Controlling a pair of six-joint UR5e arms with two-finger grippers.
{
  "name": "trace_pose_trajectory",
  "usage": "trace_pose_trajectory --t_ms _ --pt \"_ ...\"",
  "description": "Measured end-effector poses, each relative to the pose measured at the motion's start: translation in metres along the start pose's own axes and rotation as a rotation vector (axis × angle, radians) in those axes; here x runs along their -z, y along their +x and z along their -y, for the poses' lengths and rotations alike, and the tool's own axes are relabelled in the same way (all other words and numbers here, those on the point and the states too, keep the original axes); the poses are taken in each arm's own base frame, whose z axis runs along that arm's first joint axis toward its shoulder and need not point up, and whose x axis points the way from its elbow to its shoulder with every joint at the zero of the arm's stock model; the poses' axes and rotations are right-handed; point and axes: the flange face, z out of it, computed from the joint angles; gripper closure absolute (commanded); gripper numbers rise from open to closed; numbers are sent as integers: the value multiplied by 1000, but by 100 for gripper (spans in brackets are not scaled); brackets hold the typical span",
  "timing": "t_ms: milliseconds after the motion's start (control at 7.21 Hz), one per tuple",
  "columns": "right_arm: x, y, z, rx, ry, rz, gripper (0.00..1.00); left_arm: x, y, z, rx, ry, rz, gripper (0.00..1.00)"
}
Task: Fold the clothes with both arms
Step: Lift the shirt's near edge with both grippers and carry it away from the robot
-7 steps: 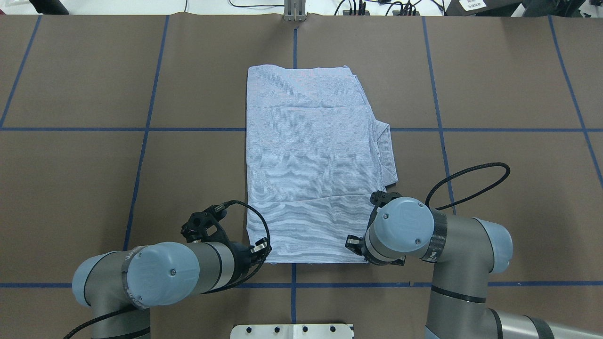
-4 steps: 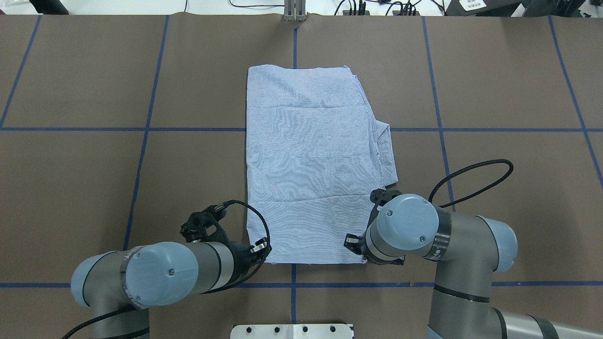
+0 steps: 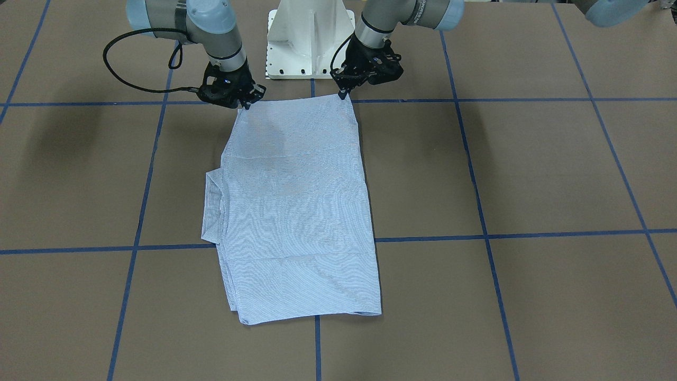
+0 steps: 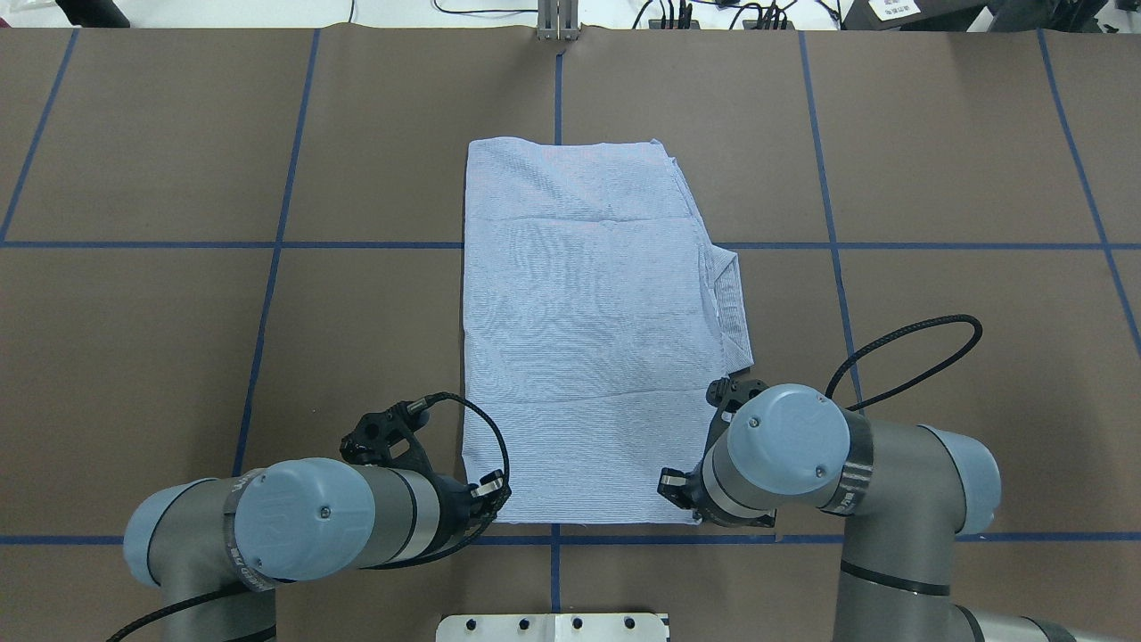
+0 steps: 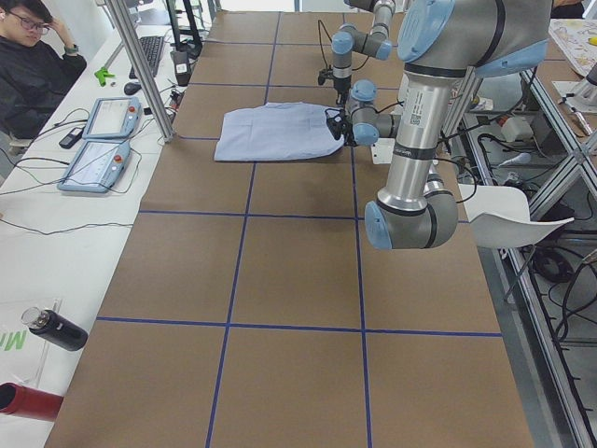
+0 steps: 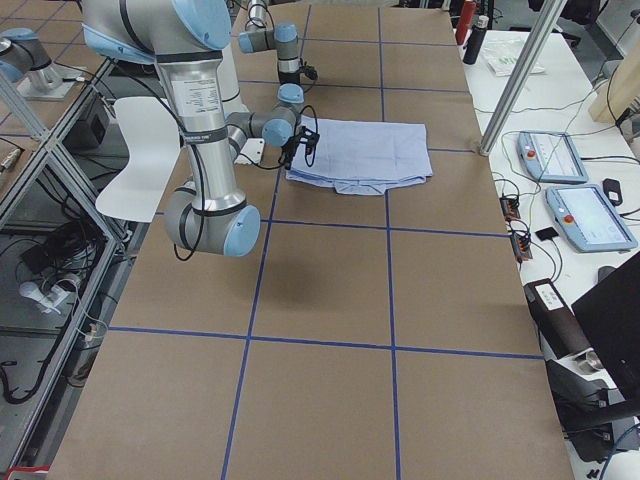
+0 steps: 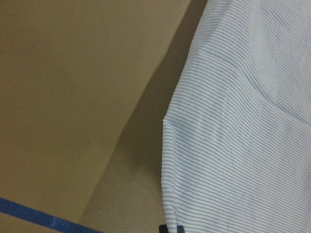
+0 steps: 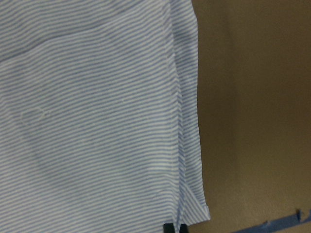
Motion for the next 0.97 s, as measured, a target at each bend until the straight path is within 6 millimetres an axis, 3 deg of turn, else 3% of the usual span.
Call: trace_pose_trajectory --t_ms 277,555,832,971 --pt "5 17 -20 22 -65 -7 100 6 -2 -21 -14 -53 17 100" --pt "14 14 -18 26 -83 11 100 10 -1 -30 -22 -72 13 100" --pt "41 5 20 11 -68 60 100 29 9 -23 -20 -71 -27 100" --pt "58 3 44 6 -63 82 100 48 25 -7 -17 -50 -75 100"
